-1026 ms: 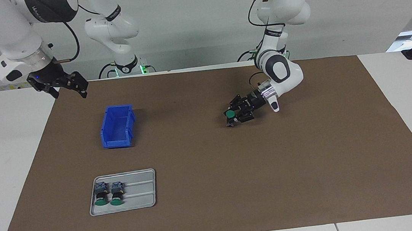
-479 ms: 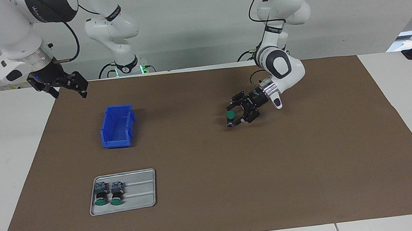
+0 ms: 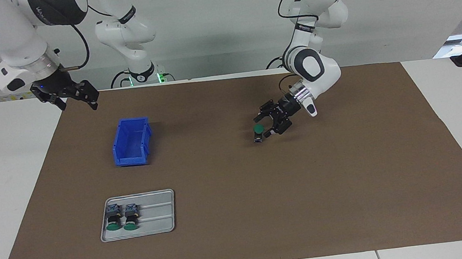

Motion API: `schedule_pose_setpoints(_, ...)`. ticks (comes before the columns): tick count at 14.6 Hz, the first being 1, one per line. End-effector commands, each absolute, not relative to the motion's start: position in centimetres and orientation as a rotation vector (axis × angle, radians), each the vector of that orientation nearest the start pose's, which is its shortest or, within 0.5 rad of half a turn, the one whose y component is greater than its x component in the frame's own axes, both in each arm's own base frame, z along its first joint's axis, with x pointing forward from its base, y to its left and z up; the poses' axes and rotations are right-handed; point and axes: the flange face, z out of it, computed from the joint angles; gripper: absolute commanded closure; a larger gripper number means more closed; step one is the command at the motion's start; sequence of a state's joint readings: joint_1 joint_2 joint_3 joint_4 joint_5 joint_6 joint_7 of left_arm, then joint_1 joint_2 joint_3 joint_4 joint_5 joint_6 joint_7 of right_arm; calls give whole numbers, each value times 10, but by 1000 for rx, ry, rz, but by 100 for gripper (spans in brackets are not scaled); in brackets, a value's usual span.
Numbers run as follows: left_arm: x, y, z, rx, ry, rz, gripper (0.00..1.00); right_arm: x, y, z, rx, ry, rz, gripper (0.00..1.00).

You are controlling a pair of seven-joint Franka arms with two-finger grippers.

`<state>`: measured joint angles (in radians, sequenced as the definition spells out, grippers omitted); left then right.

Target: Place and press button with both arms

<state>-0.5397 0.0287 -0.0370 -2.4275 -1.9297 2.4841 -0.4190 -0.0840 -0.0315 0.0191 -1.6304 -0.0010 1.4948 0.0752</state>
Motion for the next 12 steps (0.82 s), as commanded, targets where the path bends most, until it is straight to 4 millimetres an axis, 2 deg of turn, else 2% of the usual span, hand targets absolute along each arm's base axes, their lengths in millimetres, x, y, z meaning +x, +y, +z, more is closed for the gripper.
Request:
schedule_pose_setpoints(1,394,-265,305,1524,1501,-562,0,526,-36,608,-3132,193,161,2)
schedule_pose_setpoints(3,392,-267,308,1540,1517,-524,0,526,-36,608,-3132,193,161,2)
schedule_pose_setpoints(9,391,-263,338,1542,1510,-418,0,526,-35,608,-3132,190,161,2)
schedule_pose_setpoints(12,394,-264,343,1544,1497,-412,0,526,-36,608,-3132,193,161,2)
